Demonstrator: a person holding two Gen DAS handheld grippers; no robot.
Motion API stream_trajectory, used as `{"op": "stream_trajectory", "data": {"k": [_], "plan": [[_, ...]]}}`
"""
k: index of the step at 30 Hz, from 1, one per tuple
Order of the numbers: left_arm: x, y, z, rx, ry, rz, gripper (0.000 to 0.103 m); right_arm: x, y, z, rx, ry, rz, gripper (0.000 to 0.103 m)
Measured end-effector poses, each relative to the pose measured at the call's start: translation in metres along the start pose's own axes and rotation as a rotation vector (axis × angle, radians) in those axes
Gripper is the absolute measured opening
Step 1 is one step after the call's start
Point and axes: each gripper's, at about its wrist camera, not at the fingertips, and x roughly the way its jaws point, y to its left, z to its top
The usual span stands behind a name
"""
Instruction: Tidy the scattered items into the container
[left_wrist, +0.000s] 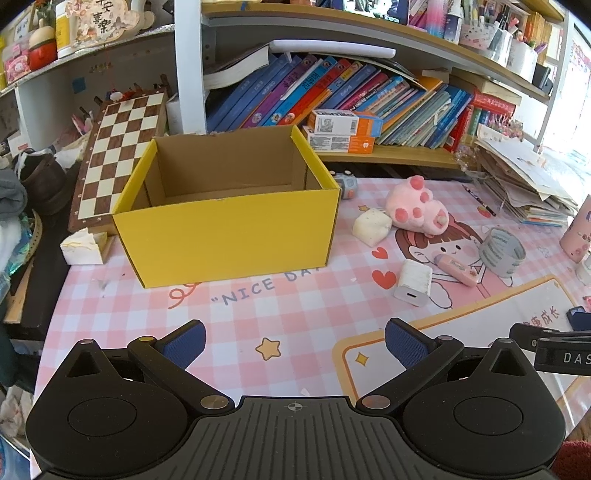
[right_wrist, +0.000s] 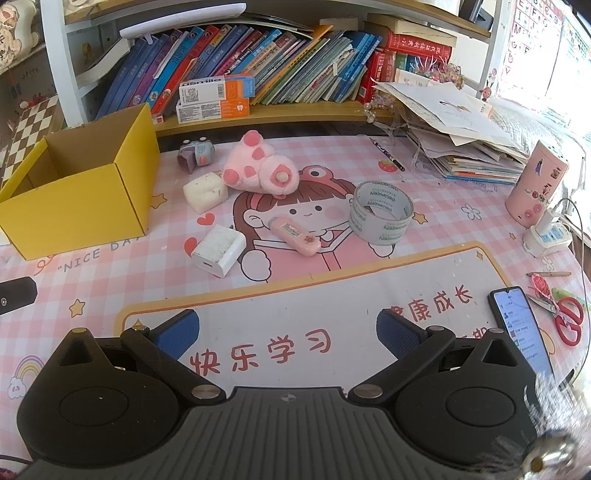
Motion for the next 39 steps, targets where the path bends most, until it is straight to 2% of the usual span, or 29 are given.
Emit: {"op": "stream_trajectory", "data": {"k": [18, 23, 30, 33, 39], "plan": [[-0.003, 0.004, 0.0, -0.005, -0.01, -0.043, 0.103, -0.005, 0.006, 0.004, -0.023, -0.003, -0.014, 0.103], [-0.001, 0.009, -0.002, -0.052, 0.009, -0.025, 0.103, 0.0, 0.011, 0.006, -0.066, 0.006, 0.007, 0.103], [-0.001, 0.0, -0.003, -0.034, 0.041, -0.005, 0.103, 0.015, 0.008, 0.012, -0.075, 0.026, 0.051, 0.103], [-0.003, -0.002, -0.002, -0.06, 0.032, 0.0, 0.103, 0.019, 0.01, 0.016, -0.115, 0.024, 0.075, 0.103], [0.002, -0.024, 0.003, -0.073, 0.049, -0.014, 0.103, 0.019, -0.008, 0.026, -0.148, 0.012, 0.091, 0.103]]}}
